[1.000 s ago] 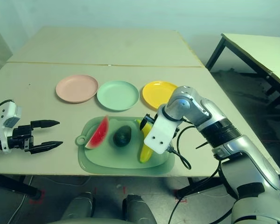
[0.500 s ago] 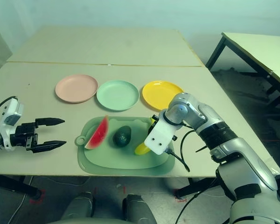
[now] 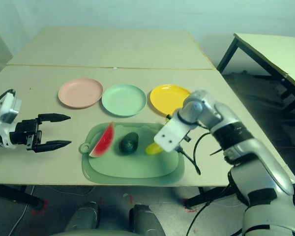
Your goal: Place the fruits into color-matched plates.
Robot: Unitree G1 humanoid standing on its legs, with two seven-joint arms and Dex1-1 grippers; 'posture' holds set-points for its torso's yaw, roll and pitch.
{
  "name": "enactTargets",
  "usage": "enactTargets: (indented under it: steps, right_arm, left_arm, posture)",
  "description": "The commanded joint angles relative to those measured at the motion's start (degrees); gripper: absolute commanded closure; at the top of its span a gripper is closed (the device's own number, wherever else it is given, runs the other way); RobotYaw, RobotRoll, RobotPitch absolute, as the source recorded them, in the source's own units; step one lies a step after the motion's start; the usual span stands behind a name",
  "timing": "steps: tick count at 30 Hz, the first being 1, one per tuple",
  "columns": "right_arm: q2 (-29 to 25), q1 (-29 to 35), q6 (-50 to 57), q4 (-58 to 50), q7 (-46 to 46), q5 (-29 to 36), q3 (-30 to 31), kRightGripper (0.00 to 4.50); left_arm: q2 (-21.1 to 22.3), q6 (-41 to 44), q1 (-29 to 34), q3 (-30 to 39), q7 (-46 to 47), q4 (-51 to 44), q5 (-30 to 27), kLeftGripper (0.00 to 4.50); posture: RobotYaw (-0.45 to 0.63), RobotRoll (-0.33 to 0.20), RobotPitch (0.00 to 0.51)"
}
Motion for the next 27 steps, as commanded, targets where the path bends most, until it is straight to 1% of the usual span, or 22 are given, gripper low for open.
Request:
enactTargets:
  steps: [1, 4, 6, 9, 10, 15, 21, 22, 23, 24, 25, 27]
  right_arm:
    - [1.6, -4.3, -2.9, 10.3, -5.6, -5.7, 1.8, 2.81]
    - [3.6, -8.5, -2.7, 17.5, -12.0, -10.5, 3.1, 2.81]
    - [5.2, -10.2, -1.1, 21.3, -17.2, -13.0, 3.7, 2.81]
    - [7.3, -11.1, 0.9, 25.4, -29.8, -19.2, 6.7, 2.81]
    - [7.8, -11.1, 1.2, 26.4, -32.6, -20.9, 7.8, 2.81]
    - [11.2, -10.5, 5.8, 30.3, -42.5, -23.2, 8.3, 2.81]
    - [12.5, -9.8, 8.2, 32.2, -46.5, -24.2, 8.7, 2.81]
    - [12.4, -9.8, 8.1, 32.3, -46.8, -24.6, 9.0, 2.10]
    - [12.3, -9.7, 8.2, 32.4, -46.9, -24.7, 9.1, 1.91]
    - [12.2, -9.7, 8.2, 32.5, -47.0, -24.7, 9.0, 1.53]
    - [12.1, -9.6, 8.2, 32.6, -47.0, -24.7, 9.0, 1.24]
    - [11.7, -9.7, 8.0, 32.6, -47.0, -25.1, 9.3, 0.42]
  left_arm:
    - [-0.6, 0.8, 0.3, -0.6, 1.2, -0.5, 0.5, 0.00]
    - [-0.8, 0.9, 0.5, -0.8, 1.8, -0.5, 0.7, 0.00]
    - [-0.8, 1.1, 0.7, -0.7, 2.1, -0.5, 0.7, 0.00]
    - [-0.5, 0.7, 1.5, -0.6, 2.4, 0.0, 1.2, 0.00]
    - [-0.5, 0.2, 1.7, -0.7, 2.6, 0.4, 1.9, 0.00]
    - [-0.5, -1.9, 2.5, -0.6, 2.5, 1.5, 3.2, 0.00]
    - [-0.4, -2.9, 3.0, -0.6, 1.7, 1.9, 3.7, 0.00]
    - [-0.4, -2.8, 3.0, -0.6, 1.7, 1.8, 3.7, 0.00]
    - [-0.5, -2.8, 3.3, -0.5, 1.8, 1.5, 3.6, 0.00]
    - [-0.5, -2.7, 3.5, -0.5, 1.8, 1.2, 3.5, 0.00]
    - [-0.6, -2.6, 3.6, -0.5, 1.9, 1.1, 3.5, 0.00]
    - [-0.6, -3.0, 3.6, -0.9, 1.9, 1.2, 4.0, 0.00]
  posture:
    - [0.04, 0.000, 0.066]
    - [0.05, 0.000, 0.066]
    - [0.05, 0.000, 0.067]
    - [0.06, 0.000, 0.071]
    - [0.07, 0.000, 0.072]
    - [0.08, 0.000, 0.077]
    - [0.08, 0.000, 0.078]
    - [0.08, 0.000, 0.078]
    - [0.08, 0.000, 0.078]
    - [0.08, 0.000, 0.077]
    - [0.08, 0.000, 0.077]
    - [0.07, 0.000, 0.079]
